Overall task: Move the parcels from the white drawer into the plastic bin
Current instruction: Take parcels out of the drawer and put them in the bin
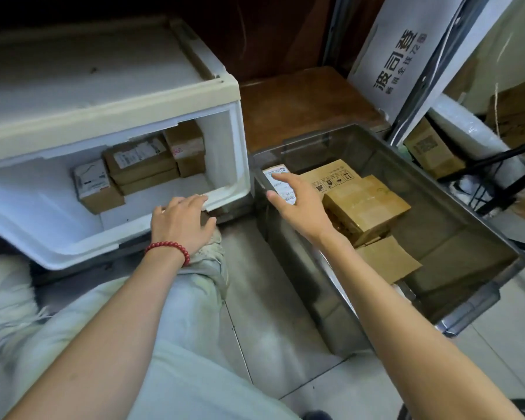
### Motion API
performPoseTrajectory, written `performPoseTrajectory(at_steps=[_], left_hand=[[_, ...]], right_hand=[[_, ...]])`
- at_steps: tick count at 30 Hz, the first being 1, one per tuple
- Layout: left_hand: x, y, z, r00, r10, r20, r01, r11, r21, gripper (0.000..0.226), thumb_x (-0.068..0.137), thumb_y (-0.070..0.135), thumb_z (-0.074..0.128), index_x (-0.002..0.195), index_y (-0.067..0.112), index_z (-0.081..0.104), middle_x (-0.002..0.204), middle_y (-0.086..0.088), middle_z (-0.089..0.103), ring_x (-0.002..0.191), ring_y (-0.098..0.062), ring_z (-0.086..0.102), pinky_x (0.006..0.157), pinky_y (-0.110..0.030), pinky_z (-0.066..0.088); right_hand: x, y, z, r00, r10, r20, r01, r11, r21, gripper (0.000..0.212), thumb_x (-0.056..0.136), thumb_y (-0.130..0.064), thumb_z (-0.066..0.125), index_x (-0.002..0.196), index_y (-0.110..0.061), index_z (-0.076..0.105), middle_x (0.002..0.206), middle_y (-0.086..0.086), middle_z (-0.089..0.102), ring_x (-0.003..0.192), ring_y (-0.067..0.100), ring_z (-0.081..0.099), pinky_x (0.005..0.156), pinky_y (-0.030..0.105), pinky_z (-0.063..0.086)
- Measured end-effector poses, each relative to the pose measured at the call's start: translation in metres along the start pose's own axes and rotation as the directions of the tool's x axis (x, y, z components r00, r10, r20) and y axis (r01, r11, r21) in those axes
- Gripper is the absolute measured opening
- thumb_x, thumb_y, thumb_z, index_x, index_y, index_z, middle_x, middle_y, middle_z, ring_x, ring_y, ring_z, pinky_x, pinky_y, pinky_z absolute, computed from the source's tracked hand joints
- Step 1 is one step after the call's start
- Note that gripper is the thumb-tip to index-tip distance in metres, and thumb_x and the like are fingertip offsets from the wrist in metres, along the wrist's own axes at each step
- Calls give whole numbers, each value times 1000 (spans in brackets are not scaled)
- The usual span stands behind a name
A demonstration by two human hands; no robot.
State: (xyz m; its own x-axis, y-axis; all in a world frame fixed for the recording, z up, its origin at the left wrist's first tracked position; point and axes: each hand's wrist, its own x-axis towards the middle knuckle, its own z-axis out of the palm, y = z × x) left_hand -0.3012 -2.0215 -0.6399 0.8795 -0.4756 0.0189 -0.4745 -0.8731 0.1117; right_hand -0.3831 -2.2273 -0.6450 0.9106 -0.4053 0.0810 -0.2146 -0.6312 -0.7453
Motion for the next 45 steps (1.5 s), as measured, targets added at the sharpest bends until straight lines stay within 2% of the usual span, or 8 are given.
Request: performPoseTrajectory(at_steps=[8,13,21,28,32,38,41,45], left_hand=[[-12,-75,-18,968,-218,123,225,973,-45,67,92,55,47,149,28,24,146,-8,43,131,-32,41,98,-43,41],[-12,-115,-23,939,-307,156,311,951,5,75,88,64,45,148,24,27,150,-5,36,132,-30,39,101,-43,39],[28,-147,1,927,-356,121,360,933,-17,73,89,60,48,147,22,28,152,-7,29,132,-35,36,100,-44,38],[65,-191,50,897,-410,167,421,907,-33,74,88,54,52,149,22,22,151,-12,25,131,-39,36,103,-45,36],[93,-208,69,892,-429,144,436,900,-20,74,89,52,51,150,25,18,153,-10,22,135,-38,29,105,-44,32],[144,-255,97,916,-395,72,387,916,102,80,85,59,49,148,18,21,151,-14,26,138,-35,25,114,-45,21],[163,-272,106,903,-425,61,419,904,84,87,81,66,43,148,17,19,152,-16,24,140,-35,23,114,-47,23],[179,-271,117,867,-493,77,491,870,37,71,82,64,36,143,29,29,148,-15,28,134,-40,28,106,-52,29]], right_hand=[[-9,-52,38,959,-177,221,192,980,-50,42,92,-44,58,130,-28,58,146,-1,44,135,17,38,110,35,29],[-3,-72,65,941,-251,228,256,967,8,38,93,-44,56,125,-25,62,139,0,51,128,16,47,101,27,34],[40,-77,133,922,-218,318,263,959,-103,47,93,-53,50,130,-25,56,136,1,54,123,21,51,102,41,43],[95,-77,195,883,-216,416,275,957,-88,45,95,-50,49,129,-22,56,135,1,56,120,21,52,100,39,44],[118,-71,227,879,-199,433,260,962,-87,38,96,-47,48,123,-23,59,125,-2,63,112,20,58,95,39,48],[134,-55,255,912,-127,390,270,902,-336,42,95,-51,37,130,-31,51,130,-1,61,123,26,48,97,37,37],[130,-57,257,930,-138,340,271,883,-382,45,94,-53,37,131,-32,52,132,1,60,126,28,46,98,38,36],[131,-55,262,942,-141,304,264,872,-413,45,93,-53,39,130,-33,54,131,0,60,125,26,47,97,36,37]])
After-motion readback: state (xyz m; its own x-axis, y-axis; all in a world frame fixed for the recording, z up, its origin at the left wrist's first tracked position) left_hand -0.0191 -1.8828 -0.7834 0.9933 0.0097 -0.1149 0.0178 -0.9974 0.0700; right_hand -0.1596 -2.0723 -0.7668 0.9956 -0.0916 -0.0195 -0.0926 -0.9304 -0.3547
